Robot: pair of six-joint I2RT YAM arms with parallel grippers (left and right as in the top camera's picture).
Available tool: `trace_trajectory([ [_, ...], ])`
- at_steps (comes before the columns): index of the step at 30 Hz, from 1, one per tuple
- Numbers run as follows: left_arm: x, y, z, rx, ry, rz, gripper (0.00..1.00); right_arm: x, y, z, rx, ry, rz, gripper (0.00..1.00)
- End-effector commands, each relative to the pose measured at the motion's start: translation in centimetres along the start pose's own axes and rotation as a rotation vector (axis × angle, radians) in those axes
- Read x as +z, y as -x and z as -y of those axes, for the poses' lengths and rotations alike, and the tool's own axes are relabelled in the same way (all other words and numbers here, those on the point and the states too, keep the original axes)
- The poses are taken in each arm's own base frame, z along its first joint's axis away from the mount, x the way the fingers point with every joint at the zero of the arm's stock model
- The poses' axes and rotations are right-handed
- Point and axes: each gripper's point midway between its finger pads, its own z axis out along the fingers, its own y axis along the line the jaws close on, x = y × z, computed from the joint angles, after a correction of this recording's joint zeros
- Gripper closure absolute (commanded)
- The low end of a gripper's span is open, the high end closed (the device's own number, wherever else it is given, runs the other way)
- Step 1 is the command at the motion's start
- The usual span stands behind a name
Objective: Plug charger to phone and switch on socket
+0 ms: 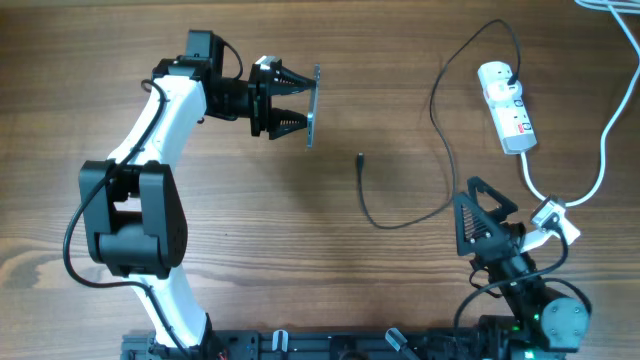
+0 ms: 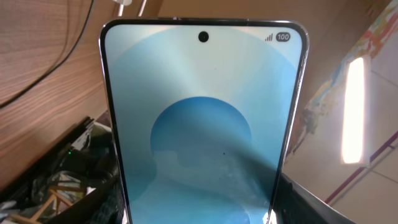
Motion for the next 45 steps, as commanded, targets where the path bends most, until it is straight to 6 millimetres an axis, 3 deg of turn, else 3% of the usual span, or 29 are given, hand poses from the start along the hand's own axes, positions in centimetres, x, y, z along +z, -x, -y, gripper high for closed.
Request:
trace_trajectory([
  [1,-0.3,-0.8,2.3,-0.096,-0.039,-0.026,0.35,0.8,2.4,-4.3,-0.220,-0.057,-0.095,0.00],
  [7,-0.3,-0.3,1.9,-0.269,-0.013,0.002,0.35,1.9,5.8,-2.1,-0.324,-0.484,-0.339,0.00],
  [11,-0.3,-0.3,1.9,-0.304,-0.013,0.002,0.38,2.9,6.2,-0.1,-0.249,-0.655,-0.515,0.00],
  [18,-0.3,-0.3,1.9,-0.367,-0.015,-0.002,0.39,3.8,2.0,1.1,-0.199,-0.631,-0.805,0.00],
  [20,-0.3,-0.3,1.9,-0.368,-0.015,-0.002,0.39,4.3,1.1,0.2,-0.225,-0.582,-0.836,0.01],
  [24,-0.3,-0.3,1.9,-0.367,-0.015,-0.001,0.39,6.2,-2.7,-4.2,-0.293,-0.395,-0.990,0.01],
  [27,-0.3,-0.3,1.9,-0.367,-0.012,0.002,0.39,7.9,-4.4,-4.7,-0.371,-0.535,-1.070,0.01],
  [30,-0.3,-0.2,1.8,-0.367,-0.008,0.008,0.40,11.0,-6.8,-7.4,-0.426,-0.451,-1.151,0.00],
  [32,-0.3,-0.1,1.7,-0.367,-0.005,0.013,0.40,13.1,-8.4,-8.2,-0.480,-0.360,-1.186,0.00],
  [34,-0.3,0.2,1.4,-0.367,0.011,0.035,0.40,14.6,-10.0,-8.0,-0.412,-0.347,-1.200,0.00],
  [37,-0.3,0.9,0.7,-0.367,0.045,0.084,0.40,16.5,-12.2,-9.3,-0.289,-0.242,-1.217,0.00],
  [38,-0.3,1.1,0.5,-0.367,0.053,0.093,0.40,17.4,-12.5,-9.0,-0.260,-0.264,-1.197,0.00],
  [40,0.0,1.0,0.4,-0.367,0.058,0.089,0.40,18.4,-12.2,-6.2,-0.239,-0.440,-1.122,0.01],
  [45,0.3,0.9,0.3,-0.365,0.065,0.085,0.39,18.5,-11.4,-2.0,-0.329,-0.713,-1.005,0.07],
])
